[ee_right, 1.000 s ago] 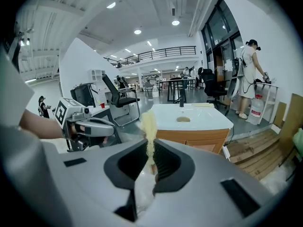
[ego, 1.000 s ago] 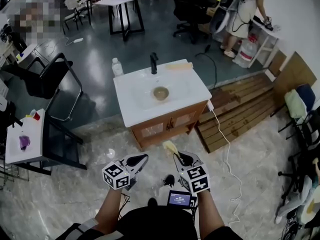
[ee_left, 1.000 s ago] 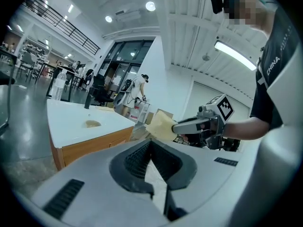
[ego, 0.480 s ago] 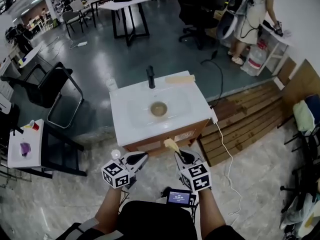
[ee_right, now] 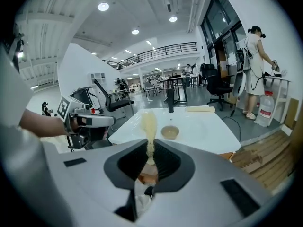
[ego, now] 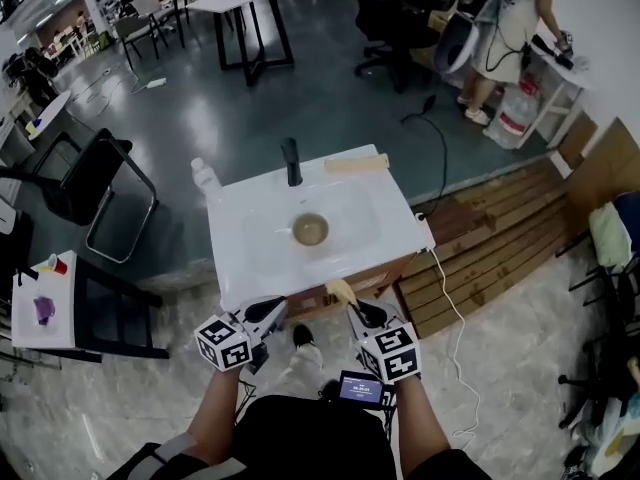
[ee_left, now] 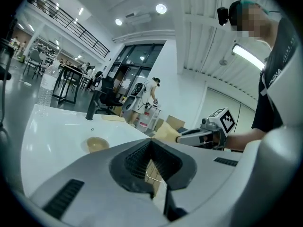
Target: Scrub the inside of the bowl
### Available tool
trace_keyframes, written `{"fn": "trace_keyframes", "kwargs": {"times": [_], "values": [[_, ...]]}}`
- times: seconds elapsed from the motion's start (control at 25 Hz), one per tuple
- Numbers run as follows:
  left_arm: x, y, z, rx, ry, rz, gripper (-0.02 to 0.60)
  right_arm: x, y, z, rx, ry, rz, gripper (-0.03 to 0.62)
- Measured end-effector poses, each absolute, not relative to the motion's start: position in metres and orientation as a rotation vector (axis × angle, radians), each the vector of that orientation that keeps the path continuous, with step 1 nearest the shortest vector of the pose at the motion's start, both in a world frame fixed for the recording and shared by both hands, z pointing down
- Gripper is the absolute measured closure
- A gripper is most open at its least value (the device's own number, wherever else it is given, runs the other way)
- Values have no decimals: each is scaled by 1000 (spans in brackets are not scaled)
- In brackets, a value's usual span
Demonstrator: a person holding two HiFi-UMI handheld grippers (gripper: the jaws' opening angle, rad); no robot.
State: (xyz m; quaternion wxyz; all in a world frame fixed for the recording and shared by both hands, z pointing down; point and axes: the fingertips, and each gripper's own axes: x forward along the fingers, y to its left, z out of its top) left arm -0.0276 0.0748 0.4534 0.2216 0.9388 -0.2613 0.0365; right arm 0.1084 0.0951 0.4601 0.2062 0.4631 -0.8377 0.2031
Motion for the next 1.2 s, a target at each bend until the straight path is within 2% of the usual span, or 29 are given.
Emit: {"fn": "trace_keyframes", "kwargs": {"times": [0.56,1.2], "values": [[-19,-99,463,2595,-634,186,578,104,-74,452,1315,-2266,507,554],[-29,-138,504,2509,-562,260,578,88,-113,483,1308,-2216,607,554]]}}
